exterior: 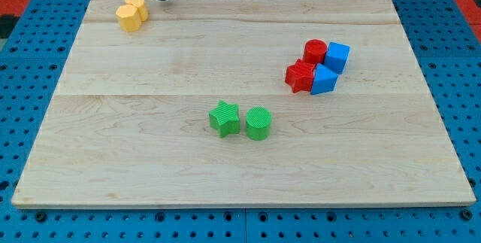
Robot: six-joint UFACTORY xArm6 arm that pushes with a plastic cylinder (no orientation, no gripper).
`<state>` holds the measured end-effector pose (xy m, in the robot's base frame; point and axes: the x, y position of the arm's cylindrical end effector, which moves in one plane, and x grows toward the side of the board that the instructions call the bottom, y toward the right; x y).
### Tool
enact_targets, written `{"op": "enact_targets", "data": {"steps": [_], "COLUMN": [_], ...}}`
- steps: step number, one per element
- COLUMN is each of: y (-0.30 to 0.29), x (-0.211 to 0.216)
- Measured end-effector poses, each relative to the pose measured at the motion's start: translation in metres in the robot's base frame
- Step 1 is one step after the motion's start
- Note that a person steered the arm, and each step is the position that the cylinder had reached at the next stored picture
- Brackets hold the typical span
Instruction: Move the yellow heart along with yellow hexagon left and down
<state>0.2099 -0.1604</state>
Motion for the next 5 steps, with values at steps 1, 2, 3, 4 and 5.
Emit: {"op": "enact_targets", "data": {"steps": [1, 2, 3, 4, 5], "y": [-0.028, -0.049, -0.056, -0.063, -0.066], "x": [0.023, 0.046, 0.071, 0.099, 0.109]}}
